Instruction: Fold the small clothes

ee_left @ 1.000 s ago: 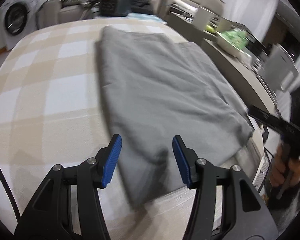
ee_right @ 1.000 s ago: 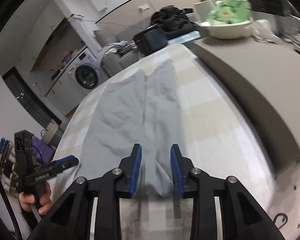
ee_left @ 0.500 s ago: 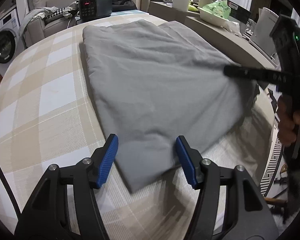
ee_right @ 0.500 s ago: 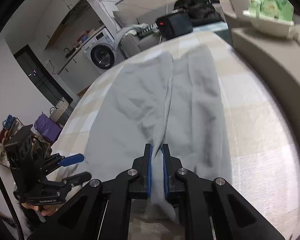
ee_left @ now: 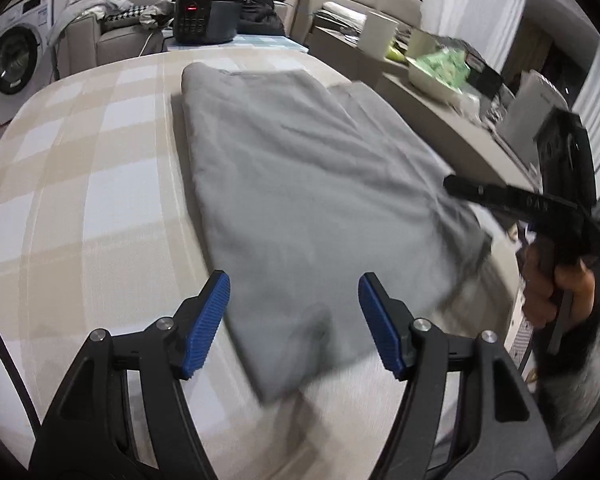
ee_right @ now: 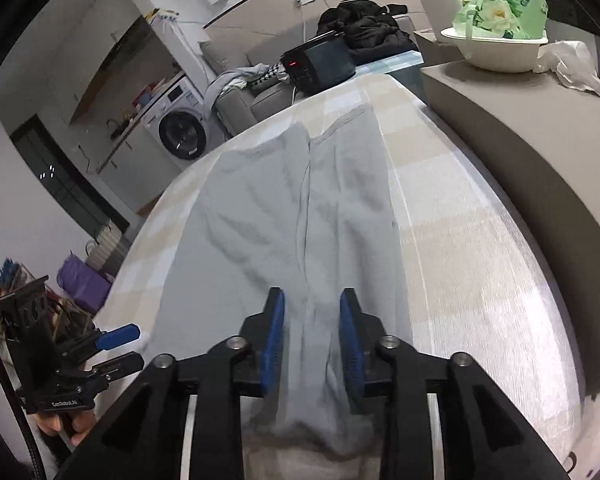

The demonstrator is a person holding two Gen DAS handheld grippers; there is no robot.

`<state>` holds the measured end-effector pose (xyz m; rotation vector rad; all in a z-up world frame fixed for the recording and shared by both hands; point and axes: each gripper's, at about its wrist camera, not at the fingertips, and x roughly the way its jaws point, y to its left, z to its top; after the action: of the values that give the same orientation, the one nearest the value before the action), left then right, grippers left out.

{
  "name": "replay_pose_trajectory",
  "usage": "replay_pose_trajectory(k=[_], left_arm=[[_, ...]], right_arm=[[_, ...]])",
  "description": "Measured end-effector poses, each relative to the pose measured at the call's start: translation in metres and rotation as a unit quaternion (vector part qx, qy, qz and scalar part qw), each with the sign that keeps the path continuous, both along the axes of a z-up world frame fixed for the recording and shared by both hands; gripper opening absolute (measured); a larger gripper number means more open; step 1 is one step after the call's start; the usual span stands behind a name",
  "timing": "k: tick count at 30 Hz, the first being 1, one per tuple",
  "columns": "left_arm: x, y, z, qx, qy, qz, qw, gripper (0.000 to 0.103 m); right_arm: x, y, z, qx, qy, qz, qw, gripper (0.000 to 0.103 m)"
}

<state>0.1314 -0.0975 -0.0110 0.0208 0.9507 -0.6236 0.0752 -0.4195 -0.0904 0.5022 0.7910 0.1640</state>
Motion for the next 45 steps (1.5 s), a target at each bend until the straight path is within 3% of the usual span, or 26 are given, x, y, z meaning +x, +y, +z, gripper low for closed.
replay_pose_trajectory(k=[4,7,10,13,16,21,23,25,28,29,32,45], left_arm=[[0.031,-0.020,-0.005,-0.026,0.027,-0.002,0.9993,0.064],[0.045,-0.035,-0.017,-0.002,0.032,0.005,0.9995,0.064],[0.045,-0.044,-0.019,0.020,0.003,-0.002,0.9998,0.064],[0.038,-0.048,-0.020,0.043,-0.017,-0.014,0.9988,0.064],[0.035,-0.045,-0.022,0.048,-0.020,-0.018,0.9985,0.064],[0.038,-0.019,-0.019,0.009,0.012,0.013,0.9998,0.064],[0.043,-0.008,-0.021,-0.006,0.020,0.030,0.9993,0.064],[0.050,-0.001,-0.024,-0.011,0.027,0.049,0.9984,0.064],[0.057,0.004,-0.026,-0.026,0.033,0.066,0.9969,0.063],[0.059,0.003,-0.026,-0.029,0.034,0.068,0.9966,0.063],[0.064,0.001,-0.027,-0.024,0.030,0.076,0.9964,0.050],[0.060,0.004,-0.026,0.003,0.019,0.078,0.9967,0.049]], right_arm=[[0.026,0.010,0.005,0.004,-0.009,0.012,1.000,0.031],[0.051,0.017,-0.001,-0.004,0.012,0.018,1.000,0.033],[0.069,0.027,-0.014,-0.020,0.044,0.030,0.998,0.031],[0.067,0.040,-0.008,-0.085,0.040,0.048,0.994,0.024],[0.063,0.040,-0.007,-0.136,0.040,0.022,0.990,0.021],[0.040,0.014,0.001,-0.105,0.045,-0.017,0.993,0.025],[0.029,0.002,0.007,-0.106,0.029,-0.028,0.994,0.037],[0.024,-0.008,0.005,-0.106,0.027,-0.036,0.993,0.040],[0.026,-0.020,-0.007,-0.075,0.044,-0.039,0.995,0.039],[0.027,-0.021,-0.009,-0.066,0.045,-0.035,0.996,0.031],[0.031,-0.016,-0.015,-0.061,0.037,-0.022,0.997,0.023],[0.038,-0.005,-0.011,-0.085,0.057,-0.020,0.995,0.023]])
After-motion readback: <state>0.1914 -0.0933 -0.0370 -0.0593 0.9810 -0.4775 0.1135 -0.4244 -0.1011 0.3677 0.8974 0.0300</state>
